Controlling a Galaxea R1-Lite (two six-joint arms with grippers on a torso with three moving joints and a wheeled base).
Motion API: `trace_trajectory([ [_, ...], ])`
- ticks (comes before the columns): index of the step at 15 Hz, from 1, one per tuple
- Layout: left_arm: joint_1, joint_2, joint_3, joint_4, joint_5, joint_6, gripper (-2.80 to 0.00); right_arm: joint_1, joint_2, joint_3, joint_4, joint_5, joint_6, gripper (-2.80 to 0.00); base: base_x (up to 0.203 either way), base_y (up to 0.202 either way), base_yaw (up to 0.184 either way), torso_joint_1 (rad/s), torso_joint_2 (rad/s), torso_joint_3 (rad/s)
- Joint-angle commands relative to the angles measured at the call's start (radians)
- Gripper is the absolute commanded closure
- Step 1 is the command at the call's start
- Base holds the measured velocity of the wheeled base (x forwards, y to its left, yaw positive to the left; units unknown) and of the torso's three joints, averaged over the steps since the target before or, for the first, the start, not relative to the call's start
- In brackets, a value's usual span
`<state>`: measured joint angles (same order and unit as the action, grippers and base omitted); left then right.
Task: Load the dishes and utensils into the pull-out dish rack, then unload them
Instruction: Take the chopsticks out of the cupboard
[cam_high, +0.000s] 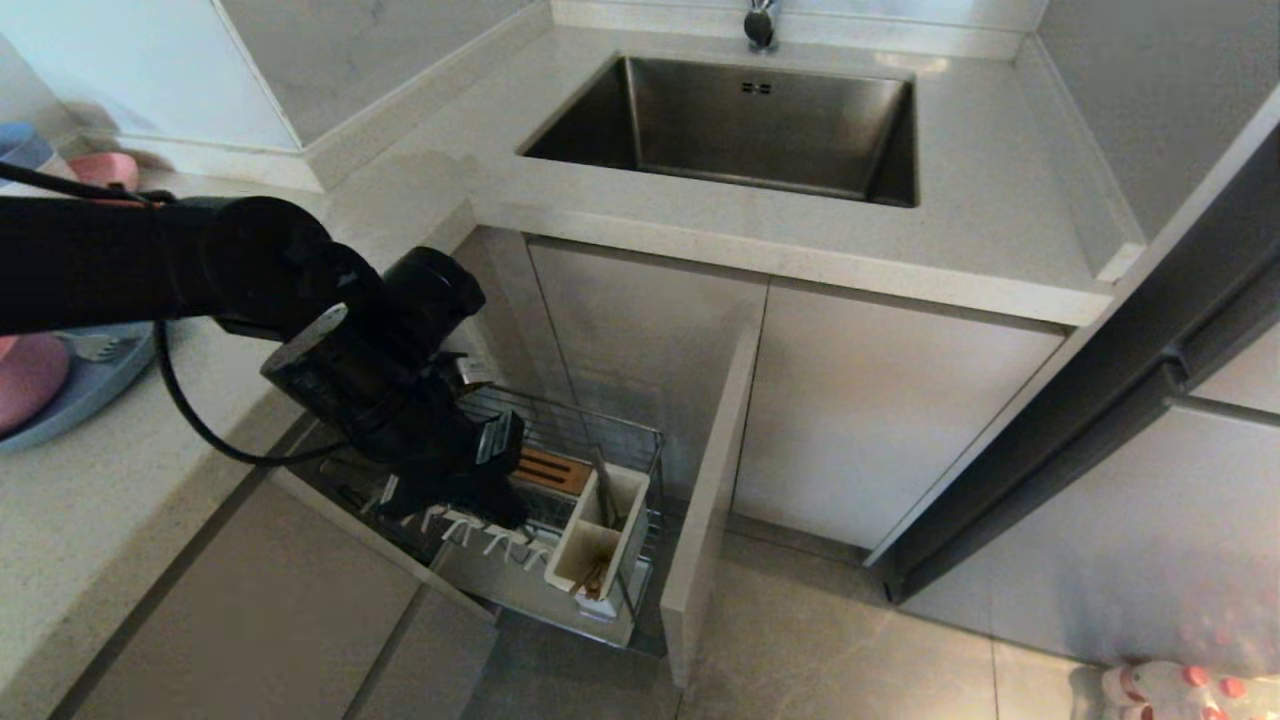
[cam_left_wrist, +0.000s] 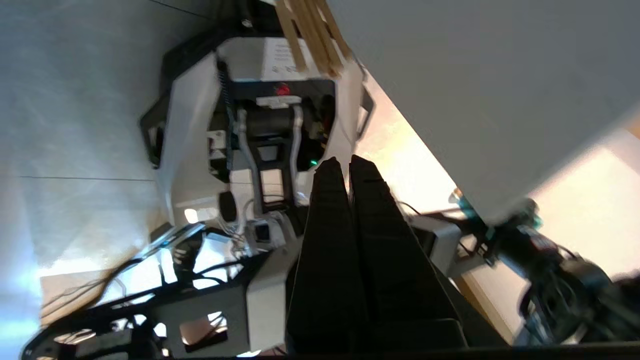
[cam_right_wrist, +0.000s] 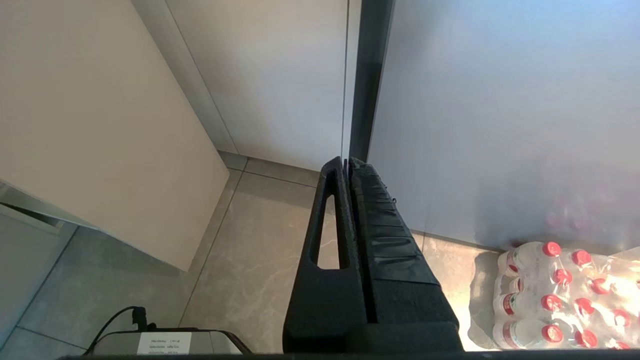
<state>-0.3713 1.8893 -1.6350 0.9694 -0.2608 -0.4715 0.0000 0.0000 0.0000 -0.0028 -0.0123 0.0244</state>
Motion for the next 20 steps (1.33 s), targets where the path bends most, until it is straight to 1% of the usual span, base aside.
trace_trajectory([
  [1,0.0,0.054,-0.012,0.007,0.008,-0.003,0.0,0.0,0.001,0.0,0.0,0.0,0.0,0.0,0.0,0.0,0.0,0.0,0.0,0.0],
  [7,-0.001,0.156,-0.014,0.007,0.012,-0.003,0.0,0.0,0.001,0.0,0.0,0.0,0.0,0.0,0.0,0.0,0.0,0.0,0.0,0.0],
  [17,-0.003,0.241,-0.022,0.004,0.011,-0.012,0.0,0.0,0.0,0.0,0.0,0.0,0.0,0.0,0.0,0.0,0.0,0.0,0.0,0.0],
  [18,-0.003,0.248,-0.023,0.003,0.011,-0.01,-2.8,0.0,0.0,0.0,0.0,0.0,0.0,0.0,0.0,0.0,0.0,0.0,0.0,0.0],
  [20,-0.003,0.249,-0.028,0.003,0.011,-0.013,-2.8,0.0,0.0,0.0,0.0,0.0,0.0,0.0,0.0,0.0,0.0,0.0,0.0,0.0],
])
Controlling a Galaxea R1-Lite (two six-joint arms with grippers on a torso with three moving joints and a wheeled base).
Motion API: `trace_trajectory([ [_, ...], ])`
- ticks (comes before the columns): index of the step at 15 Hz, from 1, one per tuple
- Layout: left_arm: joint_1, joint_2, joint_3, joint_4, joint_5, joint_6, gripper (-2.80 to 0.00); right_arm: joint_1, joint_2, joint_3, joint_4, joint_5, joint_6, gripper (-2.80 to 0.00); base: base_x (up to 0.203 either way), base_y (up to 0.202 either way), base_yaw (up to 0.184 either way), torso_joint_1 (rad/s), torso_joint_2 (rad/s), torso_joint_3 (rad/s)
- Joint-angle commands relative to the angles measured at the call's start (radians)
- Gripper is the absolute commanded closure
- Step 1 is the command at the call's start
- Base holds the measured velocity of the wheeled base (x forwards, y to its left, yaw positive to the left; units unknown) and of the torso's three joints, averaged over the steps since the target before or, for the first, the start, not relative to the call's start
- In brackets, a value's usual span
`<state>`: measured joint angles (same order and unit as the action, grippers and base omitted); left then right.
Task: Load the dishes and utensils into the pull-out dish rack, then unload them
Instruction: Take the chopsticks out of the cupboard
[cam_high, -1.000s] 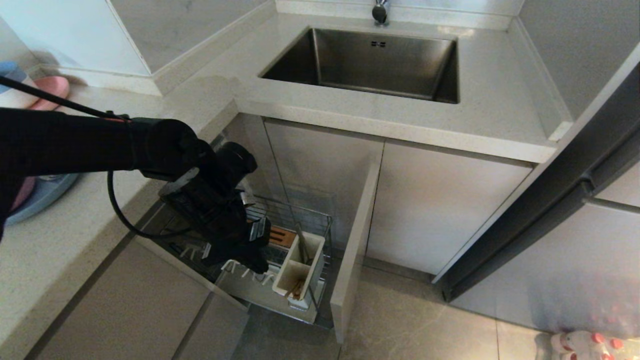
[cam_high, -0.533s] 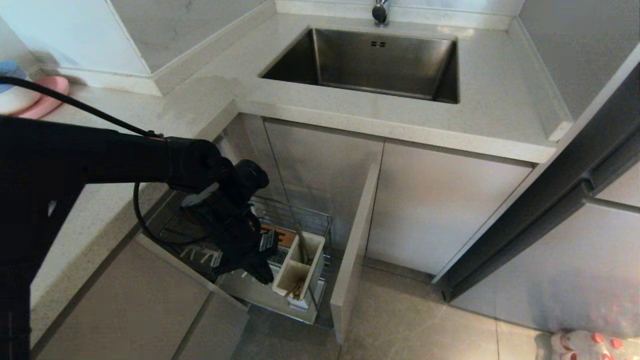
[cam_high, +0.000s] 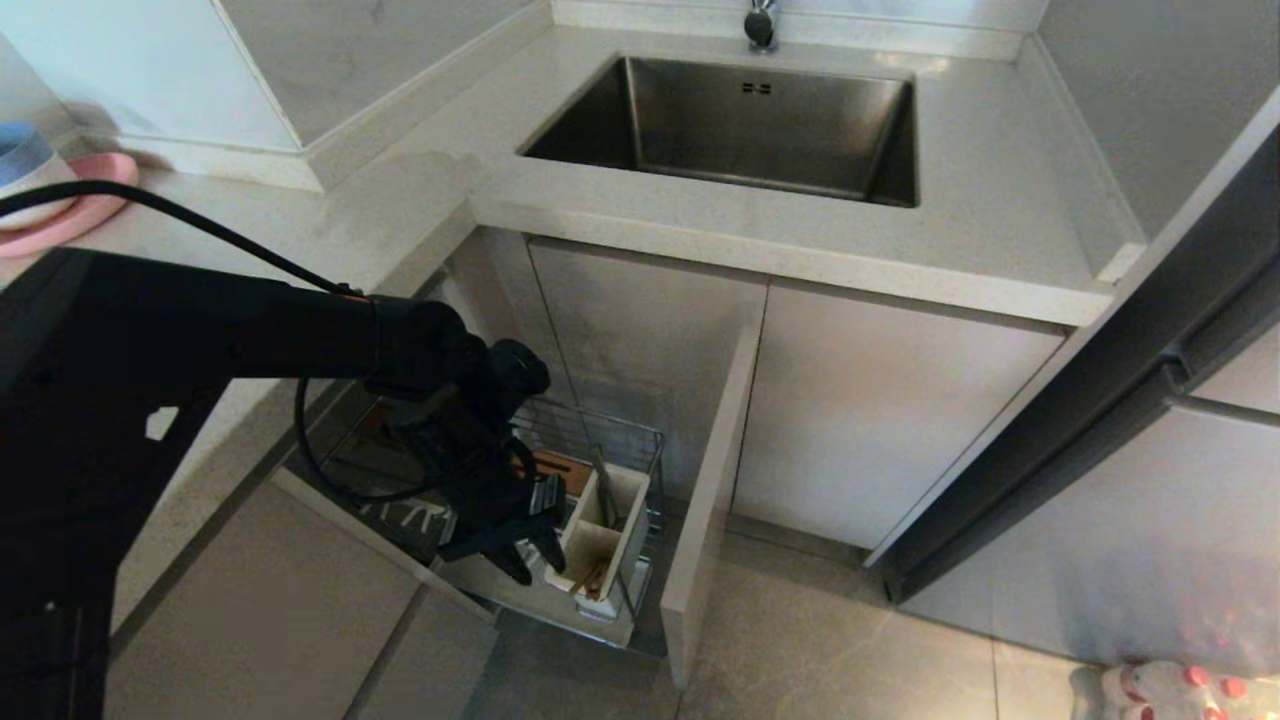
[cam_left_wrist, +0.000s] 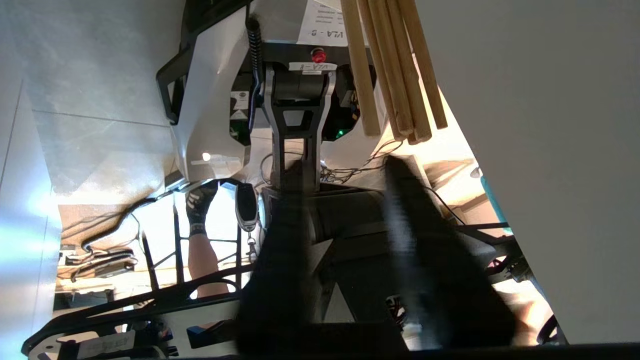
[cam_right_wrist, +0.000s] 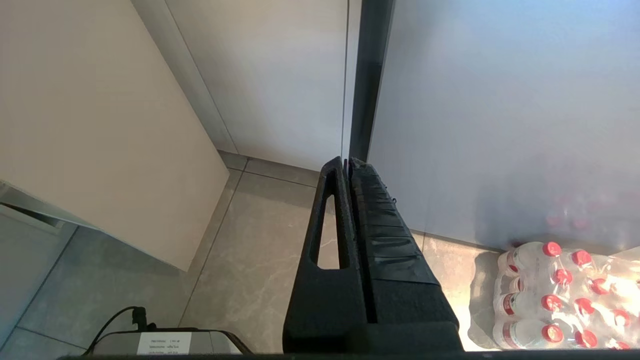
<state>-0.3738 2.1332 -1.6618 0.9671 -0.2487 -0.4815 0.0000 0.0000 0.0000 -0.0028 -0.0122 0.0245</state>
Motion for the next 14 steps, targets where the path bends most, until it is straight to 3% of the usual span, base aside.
trace_trajectory([
  [1,0.0,0.003,-0.007,0.008,-0.001,-0.003,-2.8,0.0,0.001,0.0,0.0,0.0,0.0,0.0,0.0,0.0,0.0,0.0,0.0,0.0],
  [14,0.0,0.119,-0.021,0.002,0.003,-0.005,-2.8,0.0,0.0,0.0,0.0,0.0,0.0,0.0,0.0,0.0,0.0,0.0,0.0,0.0],
])
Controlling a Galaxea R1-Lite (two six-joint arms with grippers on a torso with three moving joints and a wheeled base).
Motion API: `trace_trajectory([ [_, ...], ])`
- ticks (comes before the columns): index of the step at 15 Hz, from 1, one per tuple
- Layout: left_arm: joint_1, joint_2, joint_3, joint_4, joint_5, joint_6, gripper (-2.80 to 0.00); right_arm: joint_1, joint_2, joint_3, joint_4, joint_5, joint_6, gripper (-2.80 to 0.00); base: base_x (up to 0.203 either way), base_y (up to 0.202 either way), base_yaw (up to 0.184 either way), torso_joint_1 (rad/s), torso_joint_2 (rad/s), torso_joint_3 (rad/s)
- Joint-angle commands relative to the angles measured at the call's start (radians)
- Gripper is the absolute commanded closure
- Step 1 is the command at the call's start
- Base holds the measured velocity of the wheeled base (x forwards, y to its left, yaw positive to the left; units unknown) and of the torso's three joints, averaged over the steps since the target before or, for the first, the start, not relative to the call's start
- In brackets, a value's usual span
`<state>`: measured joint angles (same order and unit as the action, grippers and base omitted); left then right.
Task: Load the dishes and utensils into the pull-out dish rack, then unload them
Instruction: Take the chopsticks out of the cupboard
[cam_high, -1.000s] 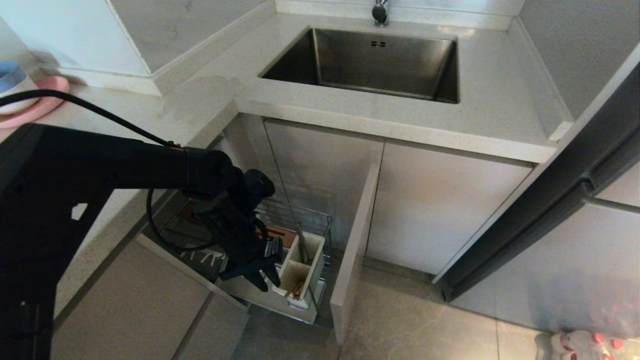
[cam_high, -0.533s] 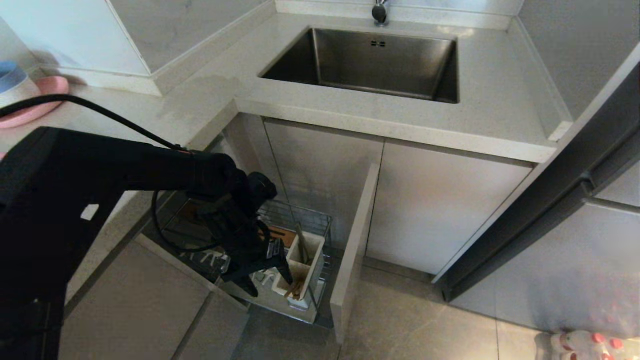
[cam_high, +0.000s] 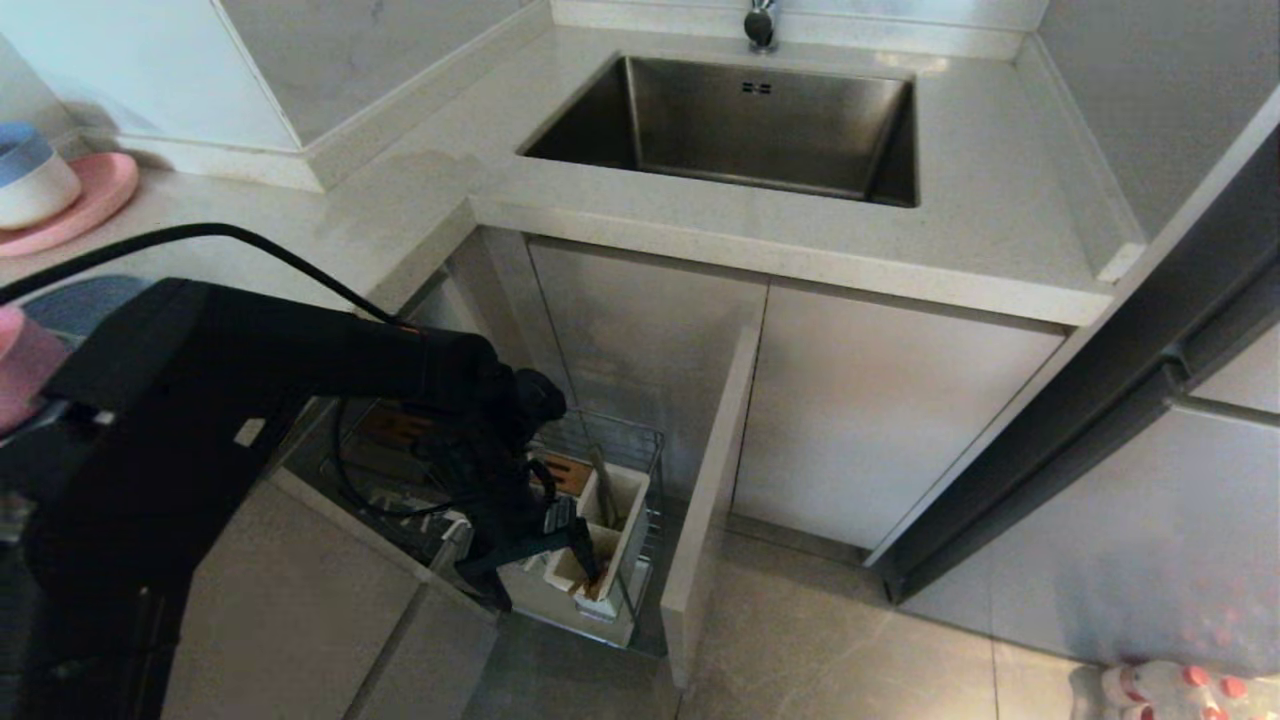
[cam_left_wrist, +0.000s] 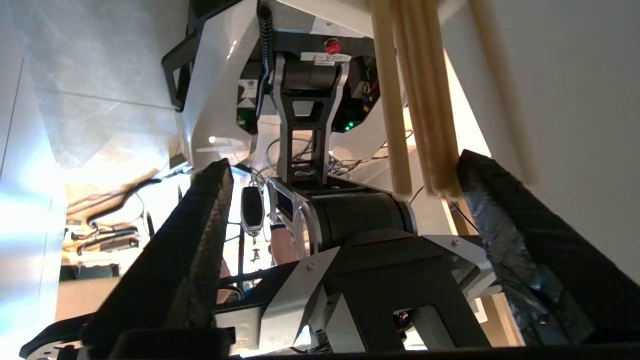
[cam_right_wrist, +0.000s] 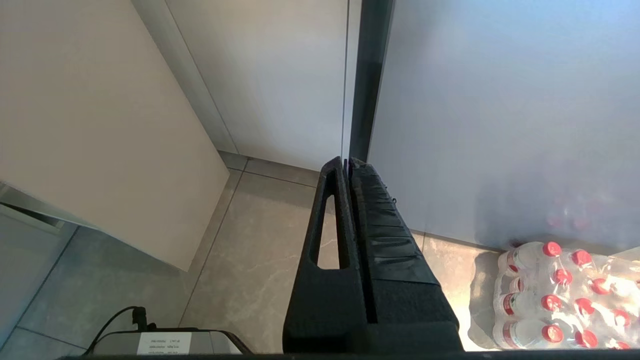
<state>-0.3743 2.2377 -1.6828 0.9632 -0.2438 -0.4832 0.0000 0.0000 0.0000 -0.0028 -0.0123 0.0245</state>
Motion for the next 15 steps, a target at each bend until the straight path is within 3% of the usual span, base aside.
trace_trajectory([
  [1,0.001,0.017,-0.001,0.006,0.001,-0.003,-2.8,0.0,0.001,0.0,0.0,0.0,0.0,0.0,0.0,0.0,0.0,0.0,0.0,0.0],
  [5,0.003,0.024,0.0,0.009,0.046,-0.021,-2.8,0.0,0.0,0.0,0.0,0.0,0.0,0.0,0.0,0.0,0.0,0.0,0.0,0.0],
  [15,0.021,0.023,0.003,0.014,0.079,-0.024,-2.8,0.0,0.001,0.0,0.0,0.0,0.0,0.0,0.0,0.0,0.0,0.0,0.0,0.0],
])
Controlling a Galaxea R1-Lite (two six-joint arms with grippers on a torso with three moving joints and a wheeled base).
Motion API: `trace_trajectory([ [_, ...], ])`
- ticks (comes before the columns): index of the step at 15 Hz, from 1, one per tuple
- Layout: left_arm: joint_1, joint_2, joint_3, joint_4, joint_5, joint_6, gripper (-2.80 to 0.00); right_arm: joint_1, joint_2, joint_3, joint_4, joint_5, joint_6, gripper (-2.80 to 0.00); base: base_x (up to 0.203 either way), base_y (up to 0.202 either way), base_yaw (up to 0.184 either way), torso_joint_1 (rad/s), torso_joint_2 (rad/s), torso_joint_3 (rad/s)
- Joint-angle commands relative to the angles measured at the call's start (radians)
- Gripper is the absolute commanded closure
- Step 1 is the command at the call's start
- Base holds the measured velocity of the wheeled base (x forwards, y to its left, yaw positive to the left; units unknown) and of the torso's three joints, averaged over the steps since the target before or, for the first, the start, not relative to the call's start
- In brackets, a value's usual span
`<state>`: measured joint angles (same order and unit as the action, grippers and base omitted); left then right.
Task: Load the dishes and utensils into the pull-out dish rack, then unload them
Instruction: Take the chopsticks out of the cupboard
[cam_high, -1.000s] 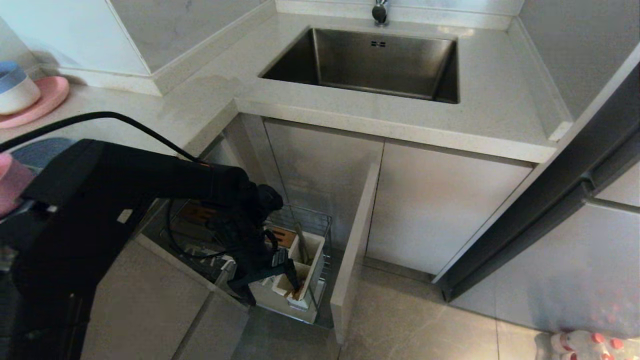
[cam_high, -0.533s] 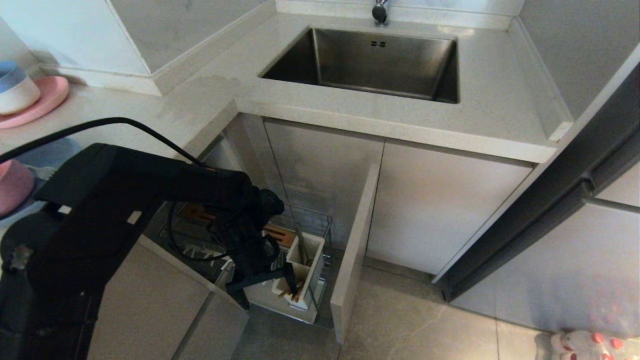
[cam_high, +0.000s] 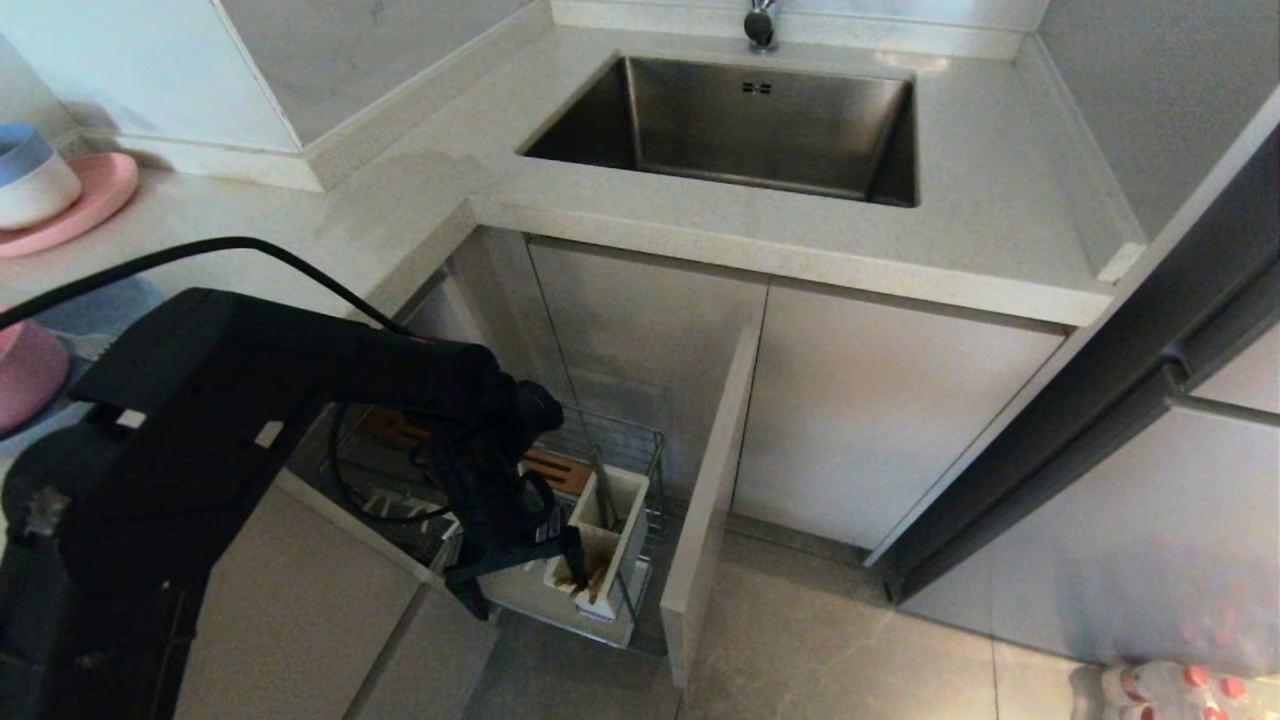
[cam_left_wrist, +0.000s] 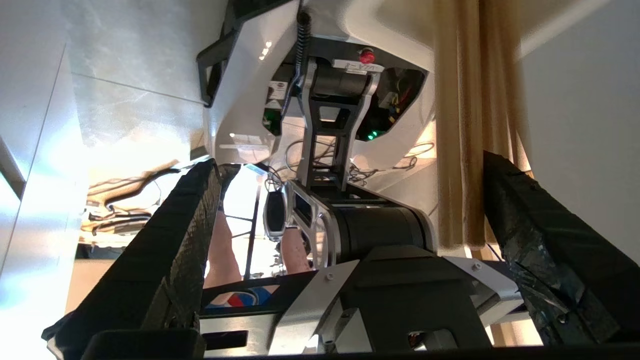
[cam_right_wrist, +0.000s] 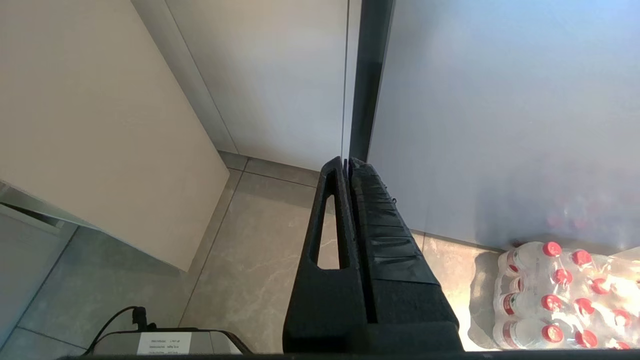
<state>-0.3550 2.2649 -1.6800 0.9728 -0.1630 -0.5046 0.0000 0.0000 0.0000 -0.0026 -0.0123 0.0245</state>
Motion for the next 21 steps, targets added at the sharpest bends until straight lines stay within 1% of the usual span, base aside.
trace_trajectory([
  [1,0.007,-0.008,0.0,0.005,0.002,-0.003,-2.8,0.0,0.0,0.0,0.0,0.0,0.0,0.0,0.0,0.0,0.0,0.0,0.0,0.0],
  [6,0.022,-0.034,0.013,0.021,-0.004,0.001,-2.8,0.0,0.0,0.0,0.0,0.0,0.0,0.0,0.0,0.0,0.0,0.0,0.0,0.0],
  [10,0.004,-0.028,0.022,0.023,-0.041,0.005,-2.8,0.0,0.0,0.0,0.0,0.0,0.0,0.0,0.0,0.0,0.0,0.0,0.0,0.0],
  [21,0.0,0.062,0.011,0.02,-0.032,0.012,-2.8,0.0,0.002,0.0,0.0,0.0,0.0,0.0,0.0,0.0,0.0,0.0,0.0,0.0],
])
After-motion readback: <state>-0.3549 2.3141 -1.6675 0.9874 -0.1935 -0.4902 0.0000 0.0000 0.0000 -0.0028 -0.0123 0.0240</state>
